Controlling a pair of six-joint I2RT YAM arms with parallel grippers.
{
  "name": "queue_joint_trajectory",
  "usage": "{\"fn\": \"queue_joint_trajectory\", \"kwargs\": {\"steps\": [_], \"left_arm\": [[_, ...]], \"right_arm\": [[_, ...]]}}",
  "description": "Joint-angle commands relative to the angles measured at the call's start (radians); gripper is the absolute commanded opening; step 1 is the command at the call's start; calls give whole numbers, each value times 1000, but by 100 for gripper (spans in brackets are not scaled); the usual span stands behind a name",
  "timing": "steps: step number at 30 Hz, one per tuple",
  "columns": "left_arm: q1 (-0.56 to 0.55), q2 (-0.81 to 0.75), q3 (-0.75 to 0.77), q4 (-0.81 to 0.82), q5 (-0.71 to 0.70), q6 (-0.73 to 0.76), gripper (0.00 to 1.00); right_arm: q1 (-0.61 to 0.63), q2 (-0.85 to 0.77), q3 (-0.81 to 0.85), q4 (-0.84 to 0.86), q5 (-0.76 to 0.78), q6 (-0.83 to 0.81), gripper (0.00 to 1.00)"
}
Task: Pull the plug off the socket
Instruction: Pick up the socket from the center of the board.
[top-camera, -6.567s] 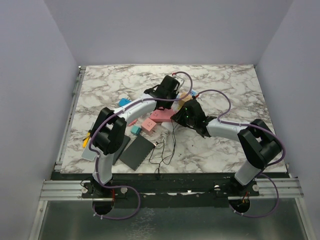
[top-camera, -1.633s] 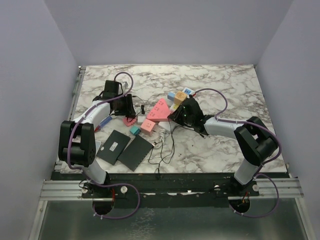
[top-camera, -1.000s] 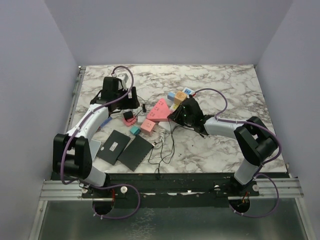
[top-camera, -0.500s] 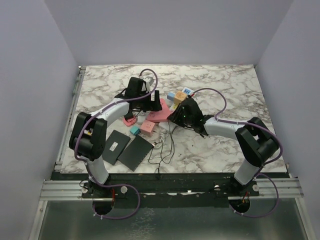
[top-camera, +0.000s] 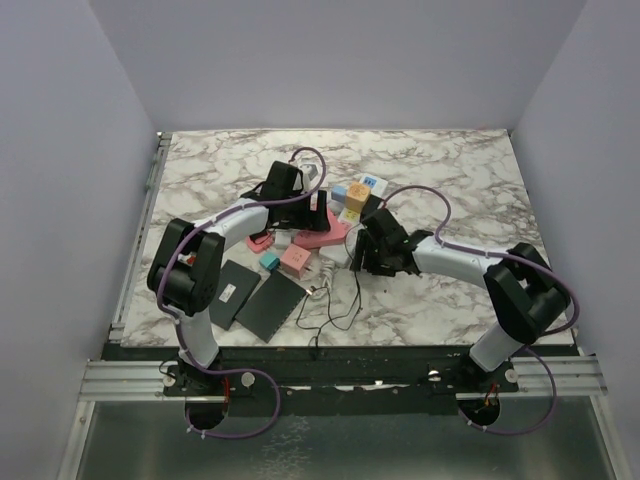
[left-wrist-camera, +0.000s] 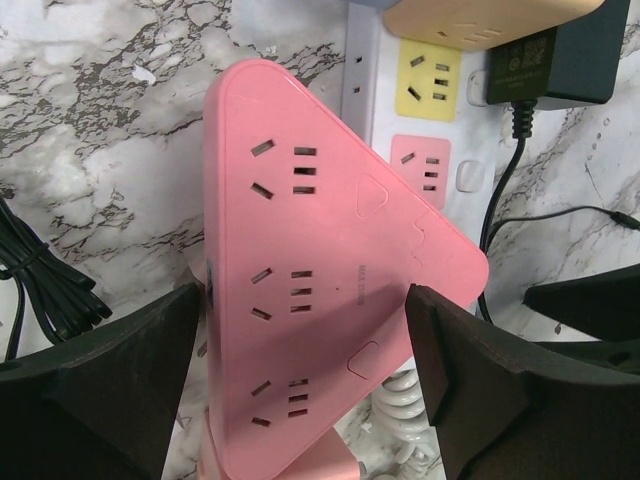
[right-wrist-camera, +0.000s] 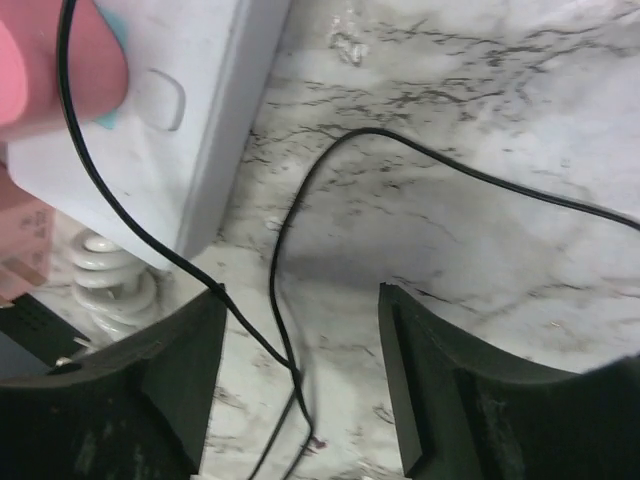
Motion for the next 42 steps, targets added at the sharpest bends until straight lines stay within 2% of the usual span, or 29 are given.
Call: {"fn": "queue_joint_trajectory", "kwargs": {"steps": [1, 10, 18, 27, 31, 35, 42], "left_arm": [[-1, 0, 6, -4, 17, -2, 87], [-8, -85, -24, -11, 7, 68, 90], [-55, -68, -5, -71, 25, 81, 91], [-107, -66, 0, -76, 63, 58, 91], [-145, -92, -8, -67, 23, 49, 91], [-158, -130, -15, -61, -42, 46, 92], [-176, -215, -51, -51, -196, 21, 92]], "right_arm": [[-19, -42, -21, -217, 56, -57, 67], [-46, -133, -7, -222, 59, -109, 75], [-45, -270, -21, -206, 116, -176, 84], [-45, -421, -173, 27, -46, -200, 86], [-30, -412, -163, -5, -16, -153, 85], [64, -374, -137, -58, 104, -74, 85], [206, -218, -46, -146, 263, 15, 74]]}}
